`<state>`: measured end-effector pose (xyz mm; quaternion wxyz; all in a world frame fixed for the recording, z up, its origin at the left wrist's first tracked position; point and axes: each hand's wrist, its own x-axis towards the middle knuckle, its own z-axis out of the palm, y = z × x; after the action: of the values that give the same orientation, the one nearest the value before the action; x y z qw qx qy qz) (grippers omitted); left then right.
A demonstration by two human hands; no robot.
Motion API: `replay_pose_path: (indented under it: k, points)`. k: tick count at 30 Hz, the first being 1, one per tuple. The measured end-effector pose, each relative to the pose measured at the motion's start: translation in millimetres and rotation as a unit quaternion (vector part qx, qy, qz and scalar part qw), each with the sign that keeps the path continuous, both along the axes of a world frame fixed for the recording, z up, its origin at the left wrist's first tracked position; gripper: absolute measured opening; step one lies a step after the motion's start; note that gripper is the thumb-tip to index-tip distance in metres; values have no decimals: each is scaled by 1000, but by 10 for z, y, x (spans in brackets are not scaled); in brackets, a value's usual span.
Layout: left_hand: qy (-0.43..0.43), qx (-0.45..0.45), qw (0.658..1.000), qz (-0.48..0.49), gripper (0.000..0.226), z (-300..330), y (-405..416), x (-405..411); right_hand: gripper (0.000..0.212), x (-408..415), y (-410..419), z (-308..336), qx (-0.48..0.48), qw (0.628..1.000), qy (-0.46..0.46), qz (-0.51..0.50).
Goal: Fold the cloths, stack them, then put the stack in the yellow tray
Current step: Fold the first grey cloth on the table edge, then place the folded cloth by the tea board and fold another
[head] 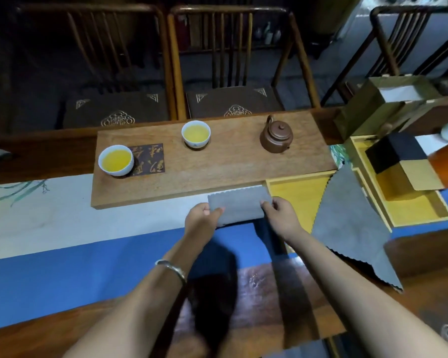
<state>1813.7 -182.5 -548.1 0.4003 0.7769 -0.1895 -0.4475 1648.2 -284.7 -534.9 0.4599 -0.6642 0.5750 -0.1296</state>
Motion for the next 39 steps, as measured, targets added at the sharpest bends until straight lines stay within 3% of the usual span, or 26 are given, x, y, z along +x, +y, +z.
replay_pose_path:
  k: [6, 11, 17, 21, 24, 30, 39]
  points:
    - [-55, 35, 998, 8, 45, -163, -373, -4, 45, -11, -287, -231, -70, 993, 93, 4]
    - [-70, 67, 995, 11, 26, -355, -442, 48, 41, 37, -412, -320, -131, 979, 148, 51]
    - [-125, 54, 991, -10, 26, -504, -365, 104, 29, 129, -442, -355, -141, 962, 212, 94]
    - [-201, 74, 975, -56, 26, -467, -417, 129, 32, 177, -464, -327, -158, 942, 275, 114]
    - [-248, 84, 959, -110, 16, -385, -467, 107, 35, 176, -465, -327, -143, 949, 267, 85]
    - [-241, -40, 944, -221, 15, 30, -491, -141, 31, -126, -332, -183, -158, 969, 185, 49]
    - [-243, -49, 869, -428, 11, 205, -749, -1077, 29, -1459, -76, 186, -210, 948, 231, 66]
